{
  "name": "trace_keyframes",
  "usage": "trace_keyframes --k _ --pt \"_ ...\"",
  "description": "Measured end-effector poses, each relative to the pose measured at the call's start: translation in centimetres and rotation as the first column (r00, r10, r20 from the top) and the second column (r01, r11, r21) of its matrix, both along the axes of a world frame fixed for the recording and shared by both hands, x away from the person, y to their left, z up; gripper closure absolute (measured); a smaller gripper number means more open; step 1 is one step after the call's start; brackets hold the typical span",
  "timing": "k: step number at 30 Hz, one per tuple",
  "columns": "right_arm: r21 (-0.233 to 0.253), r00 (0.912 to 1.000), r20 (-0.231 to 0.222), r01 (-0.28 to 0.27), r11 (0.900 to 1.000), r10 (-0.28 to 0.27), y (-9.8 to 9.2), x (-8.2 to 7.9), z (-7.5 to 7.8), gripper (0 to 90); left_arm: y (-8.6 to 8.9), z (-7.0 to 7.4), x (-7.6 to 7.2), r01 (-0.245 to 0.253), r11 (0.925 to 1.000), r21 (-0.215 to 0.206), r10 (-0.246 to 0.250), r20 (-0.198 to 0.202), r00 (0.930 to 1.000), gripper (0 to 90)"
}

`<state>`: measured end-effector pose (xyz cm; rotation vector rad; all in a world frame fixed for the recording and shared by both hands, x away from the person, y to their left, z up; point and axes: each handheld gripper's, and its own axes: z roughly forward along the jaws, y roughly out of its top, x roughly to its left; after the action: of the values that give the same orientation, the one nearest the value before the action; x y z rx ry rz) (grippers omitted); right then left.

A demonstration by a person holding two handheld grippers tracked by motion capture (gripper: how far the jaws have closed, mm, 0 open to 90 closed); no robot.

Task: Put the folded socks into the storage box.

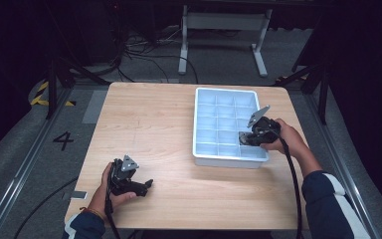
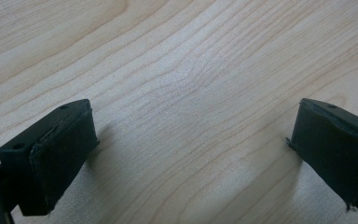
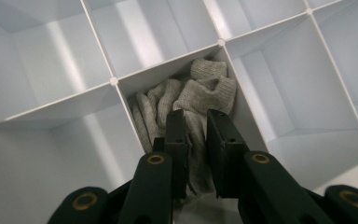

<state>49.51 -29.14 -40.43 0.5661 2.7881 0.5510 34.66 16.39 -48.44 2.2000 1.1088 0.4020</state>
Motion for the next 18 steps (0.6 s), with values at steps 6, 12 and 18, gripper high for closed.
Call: trace_keyframes --k 6,12,18 --pt "0.063 0.9998 0.019 0.005 0.998 -0.006 -0.7 -0.7 1.0 77.1 0.0 0.0 0.0 0.000 1.0000 0.000 0.000 0.000 1.0000 0.4" --pt "0.105 0.9989 0.041 0.020 0.994 -0.024 -1.6 -1.3 1.7 74.4 0.0 0.0 0.0 0.000 1.0000 0.000 0.000 0.000 1.0000 0.4" --pt "0.142 0.9972 0.058 0.039 0.989 -0.047 -2.6 -1.9 2.2 68.7 0.0 0.0 0.0 0.000 1.0000 -0.001 0.000 0.000 1.0000 0.4"
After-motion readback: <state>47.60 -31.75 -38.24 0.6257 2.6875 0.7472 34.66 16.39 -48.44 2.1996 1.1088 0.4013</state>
